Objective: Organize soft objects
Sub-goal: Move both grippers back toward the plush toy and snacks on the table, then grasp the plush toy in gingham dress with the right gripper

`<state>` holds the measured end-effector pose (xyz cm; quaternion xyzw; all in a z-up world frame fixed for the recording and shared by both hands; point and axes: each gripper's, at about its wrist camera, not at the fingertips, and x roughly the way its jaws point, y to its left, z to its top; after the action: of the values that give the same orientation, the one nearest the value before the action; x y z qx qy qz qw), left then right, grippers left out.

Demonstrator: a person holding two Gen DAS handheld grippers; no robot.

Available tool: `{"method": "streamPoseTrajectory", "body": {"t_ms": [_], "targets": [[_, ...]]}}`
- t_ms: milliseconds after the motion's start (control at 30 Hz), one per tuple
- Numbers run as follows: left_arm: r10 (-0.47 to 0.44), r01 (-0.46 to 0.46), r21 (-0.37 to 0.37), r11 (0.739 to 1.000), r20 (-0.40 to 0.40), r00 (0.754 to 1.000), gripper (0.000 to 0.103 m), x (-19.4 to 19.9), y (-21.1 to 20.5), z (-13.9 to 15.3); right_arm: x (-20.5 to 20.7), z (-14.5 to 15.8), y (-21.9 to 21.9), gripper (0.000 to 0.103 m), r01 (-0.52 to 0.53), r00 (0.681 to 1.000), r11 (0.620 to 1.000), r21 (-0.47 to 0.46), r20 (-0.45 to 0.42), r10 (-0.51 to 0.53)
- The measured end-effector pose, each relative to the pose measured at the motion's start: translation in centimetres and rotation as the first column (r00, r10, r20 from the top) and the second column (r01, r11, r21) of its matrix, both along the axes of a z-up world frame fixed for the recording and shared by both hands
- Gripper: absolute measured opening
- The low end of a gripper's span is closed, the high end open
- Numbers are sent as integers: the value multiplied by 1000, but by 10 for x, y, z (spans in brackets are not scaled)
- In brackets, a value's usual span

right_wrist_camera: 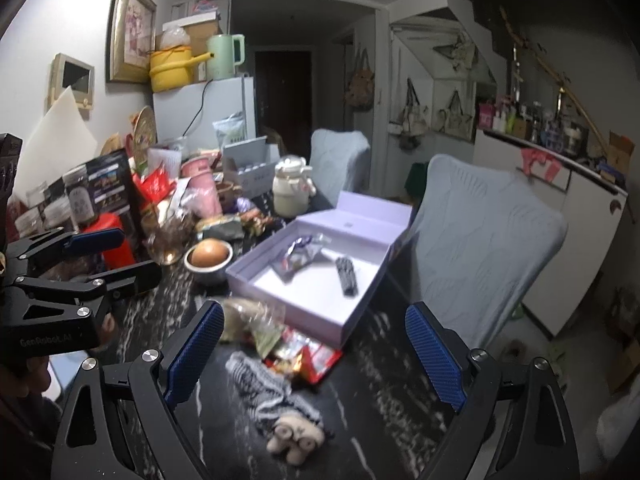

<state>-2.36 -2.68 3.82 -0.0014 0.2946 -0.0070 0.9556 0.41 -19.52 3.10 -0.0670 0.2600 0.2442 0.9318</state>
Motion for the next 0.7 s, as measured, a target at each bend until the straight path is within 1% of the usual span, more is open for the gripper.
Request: {"method": "streamPoseTrajectory", "body": {"t_ms": [167,367,533,700], "targets": [[-2,1,-22,1000,-44,999,74,-6,1,-18,-8,-23,0,93,-17,999,1000,2,-51,17],[17,-21,-36,999,-100,995,74,-10,4,-41,-12,-49,-3,93,-37,994,999,23,-99,39],[8,-20,-79,997,-155,988,74,-9,11,-65,-10,-70,-2,93,-77,985,996,38,-151,82],[36,-53,-89,995,-190,981,74,-9,16,-84,-5,-89,5,93,-103,978,994,27,-177,106]]}}
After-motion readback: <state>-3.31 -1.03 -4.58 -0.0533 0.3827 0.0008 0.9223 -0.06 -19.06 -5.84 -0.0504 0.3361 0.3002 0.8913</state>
